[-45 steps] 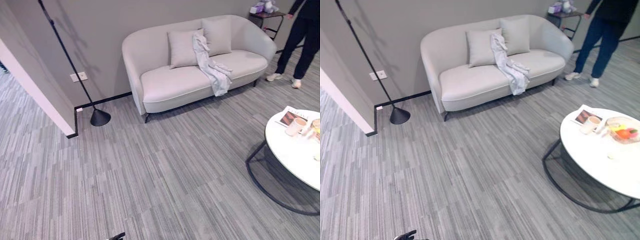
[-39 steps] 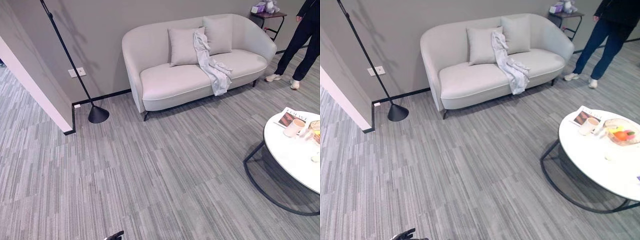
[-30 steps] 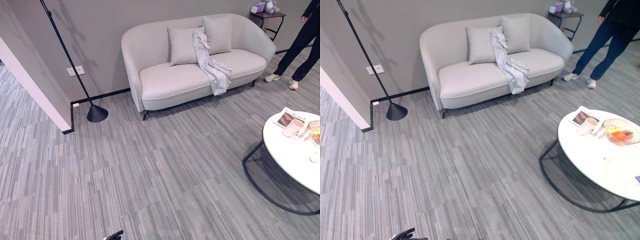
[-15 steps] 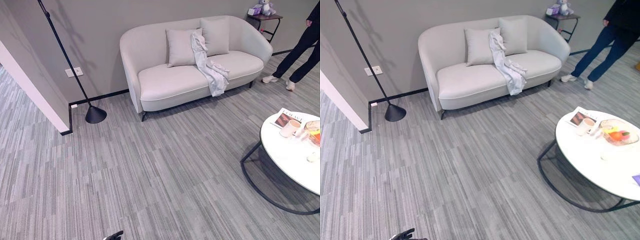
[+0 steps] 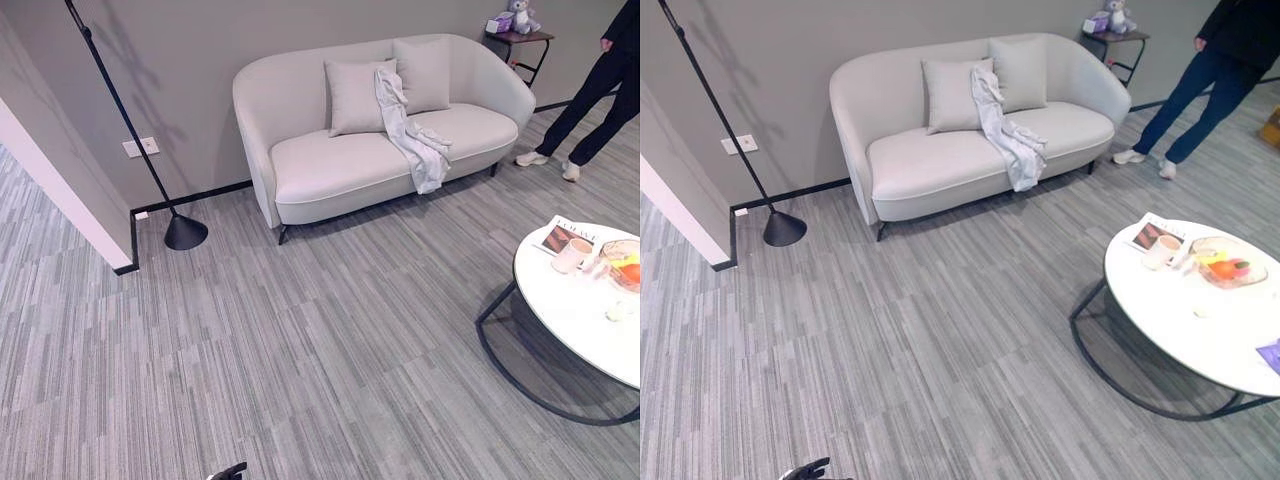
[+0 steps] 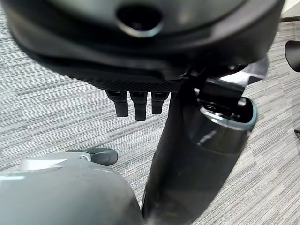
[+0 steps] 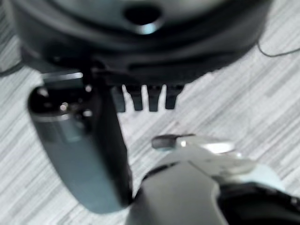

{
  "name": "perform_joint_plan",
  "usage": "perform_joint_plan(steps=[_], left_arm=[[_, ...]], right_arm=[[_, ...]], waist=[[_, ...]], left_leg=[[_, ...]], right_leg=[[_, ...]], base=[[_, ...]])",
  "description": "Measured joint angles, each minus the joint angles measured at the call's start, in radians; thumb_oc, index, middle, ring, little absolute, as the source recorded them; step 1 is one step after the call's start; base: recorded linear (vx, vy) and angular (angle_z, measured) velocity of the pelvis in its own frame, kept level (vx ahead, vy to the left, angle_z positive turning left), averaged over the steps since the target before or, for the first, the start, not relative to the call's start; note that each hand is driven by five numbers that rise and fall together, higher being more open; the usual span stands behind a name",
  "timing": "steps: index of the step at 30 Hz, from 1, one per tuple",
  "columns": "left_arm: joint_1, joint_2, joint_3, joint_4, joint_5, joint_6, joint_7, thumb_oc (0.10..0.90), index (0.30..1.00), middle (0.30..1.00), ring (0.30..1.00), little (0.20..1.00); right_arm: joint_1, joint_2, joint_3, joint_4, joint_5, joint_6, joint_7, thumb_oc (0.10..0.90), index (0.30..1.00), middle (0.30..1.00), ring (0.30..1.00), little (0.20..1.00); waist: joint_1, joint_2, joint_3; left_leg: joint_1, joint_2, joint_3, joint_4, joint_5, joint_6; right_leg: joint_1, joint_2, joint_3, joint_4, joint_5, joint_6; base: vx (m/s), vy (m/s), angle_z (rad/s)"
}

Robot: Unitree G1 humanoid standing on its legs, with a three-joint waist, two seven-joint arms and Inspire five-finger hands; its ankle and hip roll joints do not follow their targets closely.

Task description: Hang the clothes on the sofa on the clothes rack.

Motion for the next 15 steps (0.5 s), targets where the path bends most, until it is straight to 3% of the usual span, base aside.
perform_joint_plan(steps=[8, 9, 10, 13, 14, 15], left_arm=[[-0.019, 0.002, 0.000, -0.001, 0.000, 0.000, -0.013, 0.800, 0.900, 0.900, 0.900, 0.900], [-0.034, 0.001, 0.000, -0.001, 0.000, 0.001, -0.012, 0.800, 0.900, 0.900, 0.900, 0.900], [-0.053, 0.000, -0.001, -0.002, 0.002, 0.001, -0.013, 0.800, 0.900, 0.900, 0.900, 0.900], [-0.071, 0.012, 0.001, 0.001, 0.009, 0.002, -0.012, 0.800, 0.900, 0.900, 0.900, 0.900], [-0.066, 0.014, 0.005, 0.008, 0.021, 0.001, -0.011, 0.800, 0.900, 0.900, 0.900, 0.900], [-0.064, 0.018, 0.005, 0.008, 0.021, 0.001, -0.011, 0.800, 0.900, 0.900, 0.900, 0.900]], right_arm=[[-0.023, -0.007, 0.001, -0.006, -0.015, 0.001, 0.001, 0.800, 0.900, 0.900, 0.900, 0.900], [-0.035, -0.009, 0.001, -0.023, -0.017, 0.003, 0.001, 0.800, 0.900, 0.900, 0.900, 0.900], [-0.084, -0.020, 0.001, -0.034, -0.017, 0.002, 0.002, 0.800, 0.900, 0.900, 0.900, 0.900], [-0.099, -0.014, -0.001, -0.073, -0.017, -0.002, 0.010, 0.800, 0.900, 0.900, 0.900, 0.900], [-0.094, -0.013, -0.006, -0.072, -0.017, -0.001, 0.020, 0.800, 0.900, 0.900, 0.900, 0.900], [-0.089, -0.010, -0.005, -0.070, -0.017, 0.001, 0.020, 0.800, 0.900, 0.900, 0.900, 0.900]], waist=[[-0.001, 0.002, 0.032], [0.003, 0.009, 0.052], [0.002, 0.023, 0.106], [-0.010, 0.012, 0.145], [-0.005, -0.007, 0.142], [0.001, -0.016, 0.136]], left_leg=[[-0.001, -0.007, -0.007, -0.009, 0.000, 0.006], [-0.002, -0.004, -0.005, -0.011, 0.002, 0.009], [0.020, 0.018, 0.022, -0.028, 0.013, 0.020], [0.044, 0.019, 0.041, -0.027, 0.009, 0.029], [0.057, 0.008, 0.046, -0.034, -0.010, 0.035], [0.059, 0.001, 0.045, -0.037, -0.013, 0.038]], right_leg=[[-0.019, -0.006, -0.011, 0.042, -0.003, 0.010], [-0.058, -0.008, -0.014, 0.110, -0.018, 0.028], [-0.139, -0.016, -0.039, 0.288, -0.050, 0.076], [-0.247, -0.075, -0.098, 0.548, -0.110, 0.147], [-0.262, -0.127, -0.132, 0.582, -0.128, 0.168], [-0.260, -0.158, -0.152, 0.556, -0.128, 0.167]], base=[[-0.04, 0.083, 0.01], [0.01, 0.133, -0.39], [0.01, 0.086, -0.50], [0.11, -0.023, -0.20], [0.21, -0.218, 0.01], [0.15, -0.181, 0.01]])
